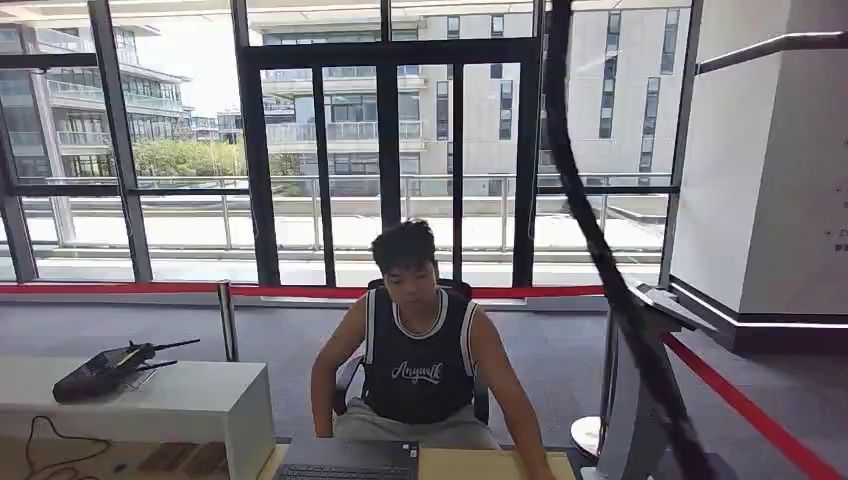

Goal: Pass the card to the sensor for recognition and then transmit it.

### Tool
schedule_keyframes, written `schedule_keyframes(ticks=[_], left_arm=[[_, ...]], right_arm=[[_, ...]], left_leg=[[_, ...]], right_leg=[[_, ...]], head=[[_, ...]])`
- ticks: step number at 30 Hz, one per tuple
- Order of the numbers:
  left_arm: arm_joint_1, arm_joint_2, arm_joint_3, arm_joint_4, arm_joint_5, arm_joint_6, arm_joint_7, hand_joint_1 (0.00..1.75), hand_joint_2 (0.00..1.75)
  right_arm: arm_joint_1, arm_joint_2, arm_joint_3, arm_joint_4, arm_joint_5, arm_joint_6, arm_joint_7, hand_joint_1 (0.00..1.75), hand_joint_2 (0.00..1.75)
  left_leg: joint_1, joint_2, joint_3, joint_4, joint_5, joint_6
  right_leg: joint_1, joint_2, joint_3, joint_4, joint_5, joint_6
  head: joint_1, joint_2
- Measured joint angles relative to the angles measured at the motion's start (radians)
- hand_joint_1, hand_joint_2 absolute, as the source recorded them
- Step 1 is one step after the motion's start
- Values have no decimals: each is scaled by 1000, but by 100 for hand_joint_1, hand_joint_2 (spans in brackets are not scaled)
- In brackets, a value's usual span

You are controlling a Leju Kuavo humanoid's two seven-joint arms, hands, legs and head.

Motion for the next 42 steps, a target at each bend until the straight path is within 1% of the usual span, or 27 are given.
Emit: schedule_keyframes(ticks=[4,8,13,18,22,25,32,37,42], left_arm=[[0,0,0,0,0,5,-8,0,0],[0,0,0,0,-1,8,-18,0,0],[0,-1,0,0,-7,7,-20,0,0],[-3,-2,-2,0,-26,-5,-17,0,0],[-17,-3,-8,0,-45,-21,-8,0,0],[-28,-3,-10,0,-55,-29,-1,0,0],[-45,-1,-30,0,-81,-47,7,0,0],[-58,-1,-40,0,-90,-59,14,0,0],[-66,0,-52,0,-98,-63,21,0,0]], right_arm=[[-50,-6,-5,-30,-15,-4,-4,175,175],[-109,-6,-5,-77,4,1,3,175,175],[-163,-5,-3,-134,34,20,13,175,175],[-202,8,3,-176,90,63,40,175,175],[-236,35,13,-180,131,105,48,175,175],[-262,67,28,-174,156,121,40,175,175],[-323,146,61,-136,201,143,47,175,175],[-364,186,78,-98,208,158,60,175,175],[-386,212,89,-52,201,163,64,175,175]], left_leg=[[0,0,0,0,0,0],[0,0,0,0,0,0],[0,0,-1,0,0,0],[0,0,-1,0,0,0],[0,0,-1,0,0,0],[0,0,-1,0,0,-1],[1,0,-2,0,0,-1],[1,0,-2,0,0,-1],[1,0,-2,0,0,-1]], right_leg=[[0,0,0,0,0,0],[0,0,0,0,0,0],[0,0,0,0,0,0],[0,0,-1,0,0,0],[0,0,-1,1,0,0],[0,0,-1,1,0,0],[1,0,-2,1,0,0],[1,0,-2,1,0,0],[1,0,-2,1,0,0]], head=[[0,0],[0,0],[0,0],[0,0],[0,0],[0,0],[1,0],[1,0],[1,0]])
